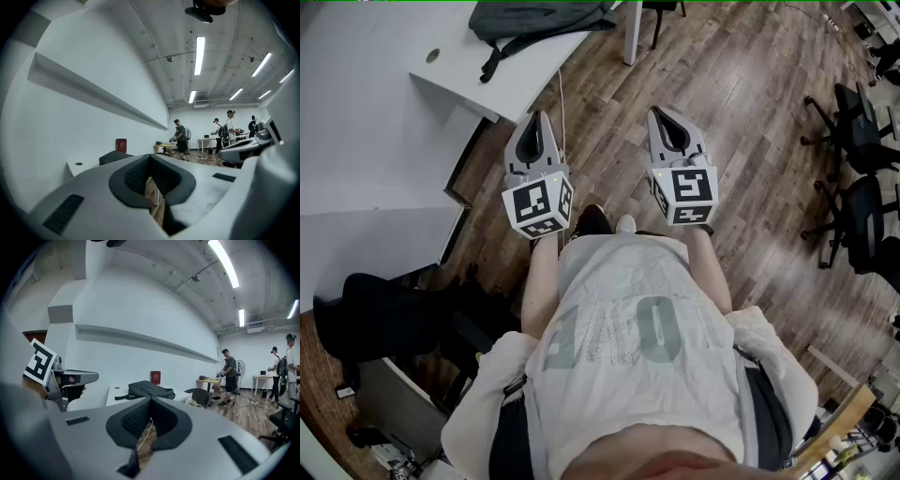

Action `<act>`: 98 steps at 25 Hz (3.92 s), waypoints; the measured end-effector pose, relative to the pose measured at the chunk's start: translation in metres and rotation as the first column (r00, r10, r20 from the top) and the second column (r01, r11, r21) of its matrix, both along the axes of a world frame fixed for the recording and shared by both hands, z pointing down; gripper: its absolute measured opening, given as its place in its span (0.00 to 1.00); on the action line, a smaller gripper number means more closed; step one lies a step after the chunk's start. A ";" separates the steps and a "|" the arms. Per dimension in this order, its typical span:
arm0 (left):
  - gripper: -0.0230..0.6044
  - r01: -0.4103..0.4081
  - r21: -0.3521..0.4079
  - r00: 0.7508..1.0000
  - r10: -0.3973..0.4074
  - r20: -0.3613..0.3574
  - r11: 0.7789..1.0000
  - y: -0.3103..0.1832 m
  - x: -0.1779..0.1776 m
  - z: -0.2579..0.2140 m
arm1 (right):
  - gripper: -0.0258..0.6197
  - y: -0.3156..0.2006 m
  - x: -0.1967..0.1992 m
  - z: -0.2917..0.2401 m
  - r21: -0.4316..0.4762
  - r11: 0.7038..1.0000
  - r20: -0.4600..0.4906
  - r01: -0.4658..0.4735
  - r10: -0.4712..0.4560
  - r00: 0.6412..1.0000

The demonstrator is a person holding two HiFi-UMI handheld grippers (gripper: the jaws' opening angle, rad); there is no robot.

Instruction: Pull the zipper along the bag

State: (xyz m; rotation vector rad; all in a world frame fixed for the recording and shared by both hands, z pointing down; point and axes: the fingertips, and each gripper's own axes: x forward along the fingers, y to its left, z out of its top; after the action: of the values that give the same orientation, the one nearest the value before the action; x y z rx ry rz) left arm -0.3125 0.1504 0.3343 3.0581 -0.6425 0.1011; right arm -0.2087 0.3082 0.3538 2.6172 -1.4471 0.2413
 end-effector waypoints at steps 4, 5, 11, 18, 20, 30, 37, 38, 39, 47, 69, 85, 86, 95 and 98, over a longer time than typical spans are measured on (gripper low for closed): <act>0.08 -0.006 0.000 1.000 0.006 0.003 1.000 0.006 0.002 0.003 | 0.08 0.006 0.002 0.007 0.001 1.000 0.018 -0.002 0.002 1.000; 0.08 -0.009 0.000 1.000 0.009 0.005 1.000 0.007 0.002 0.004 | 0.08 0.008 0.002 0.009 0.002 1.000 0.024 -0.005 0.005 1.000; 0.08 -0.008 -0.027 1.000 0.008 0.005 1.000 0.005 0.001 0.011 | 0.08 0.011 0.004 0.014 0.011 1.000 0.040 -0.016 0.015 0.999; 0.08 -0.013 -0.026 1.000 0.012 -0.023 1.000 0.011 0.001 0.004 | 0.08 0.017 0.004 0.013 0.028 1.000 0.050 -0.005 0.003 0.999; 0.08 -0.004 -0.026 1.000 0.003 -0.027 1.000 0.006 0.002 0.005 | 0.08 0.014 0.005 0.017 0.018 1.000 0.051 0.006 -0.006 0.999; 0.08 0.040 -0.056 0.998 -0.043 -0.054 0.998 -0.039 0.042 0.023 | 0.08 -0.008 0.050 0.035 -0.002 1.000 0.065 0.014 -0.014 0.998; 0.08 0.045 -0.044 0.997 -0.048 -0.066 0.998 -0.074 0.105 0.022 | 0.08 -0.044 0.111 0.036 0.004 1.000 0.074 0.022 -0.022 0.997; 0.08 0.049 -0.036 0.996 -0.051 -0.066 0.998 -0.081 0.115 0.023 | 0.08 -0.053 0.121 0.037 0.003 1.000 0.072 0.028 -0.028 0.997; 0.08 0.056 -0.033 0.996 -0.058 -0.067 0.998 -0.091 0.125 0.025 | 0.08 -0.062 0.131 0.038 -0.001 0.999 0.068 0.034 -0.034 0.997; 0.08 0.118 -0.031 0.987 -0.121 -0.105 0.993 -0.169 0.212 0.014 | 0.08 -0.142 0.227 0.027 -0.007 0.997 0.057 0.071 -0.070 0.996; 0.08 0.528 0.005 0.840 -0.520 -0.156 0.850 -0.310 0.244 0.002 | 0.08 -0.354 0.358 0.012 0.039 0.897 -0.003 0.441 -0.441 0.897; 0.08 0.912 0.020 0.406 -0.899 -0.162 0.409 -0.260 0.197 -0.004 | 0.09 -0.443 0.383 -0.001 0.061 0.578 -0.043 0.814 -0.813 0.581; 0.08 0.919 0.022 0.393 -0.906 -0.159 0.394 -0.256 0.198 -0.003 | 0.09 -0.444 0.384 0.000 0.070 0.569 -0.035 0.819 -0.819 0.572; 0.08 0.922 0.034 0.386 -0.910 -0.150 0.385 -0.260 0.214 -0.001 | 0.09 -0.450 0.395 0.010 0.093 0.546 -0.001 0.833 -0.836 0.549; 0.08 0.918 0.038 0.395 -0.906 -0.154 0.394 -0.268 0.211 -0.002 | 0.09 -0.453 0.393 0.011 0.096 0.558 0.001 0.824 -0.828 0.561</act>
State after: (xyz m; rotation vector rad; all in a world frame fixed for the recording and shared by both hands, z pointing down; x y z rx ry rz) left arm -0.1011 -0.1179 0.3319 2.2450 -2.2564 -0.1337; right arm 0.1846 -0.1449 0.3643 1.6539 -2.5448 0.1137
